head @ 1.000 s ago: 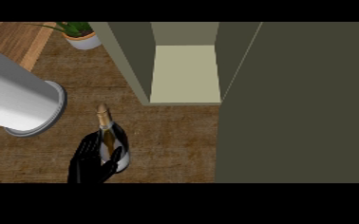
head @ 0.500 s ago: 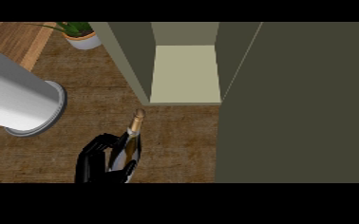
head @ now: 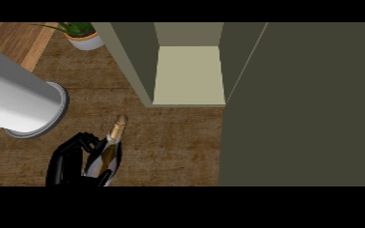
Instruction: Pick up the wine, place it into the cabinet and close the cabinet
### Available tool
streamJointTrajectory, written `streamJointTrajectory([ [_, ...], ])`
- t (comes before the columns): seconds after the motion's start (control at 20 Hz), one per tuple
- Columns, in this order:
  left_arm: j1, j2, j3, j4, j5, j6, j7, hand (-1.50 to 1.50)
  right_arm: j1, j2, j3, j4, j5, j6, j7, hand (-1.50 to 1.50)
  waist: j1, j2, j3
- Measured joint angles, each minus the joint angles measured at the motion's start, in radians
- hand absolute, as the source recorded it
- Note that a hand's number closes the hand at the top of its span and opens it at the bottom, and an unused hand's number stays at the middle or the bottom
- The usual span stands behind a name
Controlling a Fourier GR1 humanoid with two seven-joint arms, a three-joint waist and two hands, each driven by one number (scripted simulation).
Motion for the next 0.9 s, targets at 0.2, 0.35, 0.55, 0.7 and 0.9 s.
streamJointTrajectory([
  [0.2, 0.014, 0.026, 0.023, -0.078, -0.006, 0.005, -0.007, 1.50, 0.014, 0.005, 0.000, -0.001, -0.002, 0.008, -0.006, -1.50, 0.002, 0.000, 0.000],
  [0.35, 0.036, 0.021, 0.011, -0.175, 0.024, -0.020, 0.039, 1.50, 0.004, 0.010, 0.009, -0.002, 0.000, -0.006, 0.006, -1.50, 0.003, -0.001, 0.000],
  [0.55, 0.061, 0.021, -0.015, -0.322, 0.045, -0.021, 0.138, 1.50, 0.011, 0.008, 0.000, -0.002, 0.000, 0.000, 0.004, -1.50, 0.003, -0.001, 0.000],
  [0.7, 0.070, 0.012, -0.043, -0.413, 0.050, -0.009, 0.215, 1.50, 0.010, 0.003, -0.011, -0.005, -0.002, 0.002, 0.010, -1.50, 0.002, -0.001, 0.000],
  [0.9, 0.069, 0.008, -0.084, -0.544, 0.023, 0.043, 0.340, 1.50, 0.022, 0.002, -0.026, -0.004, -0.007, 0.016, -0.001, -1.50, 0.000, -0.001, 0.001],
])
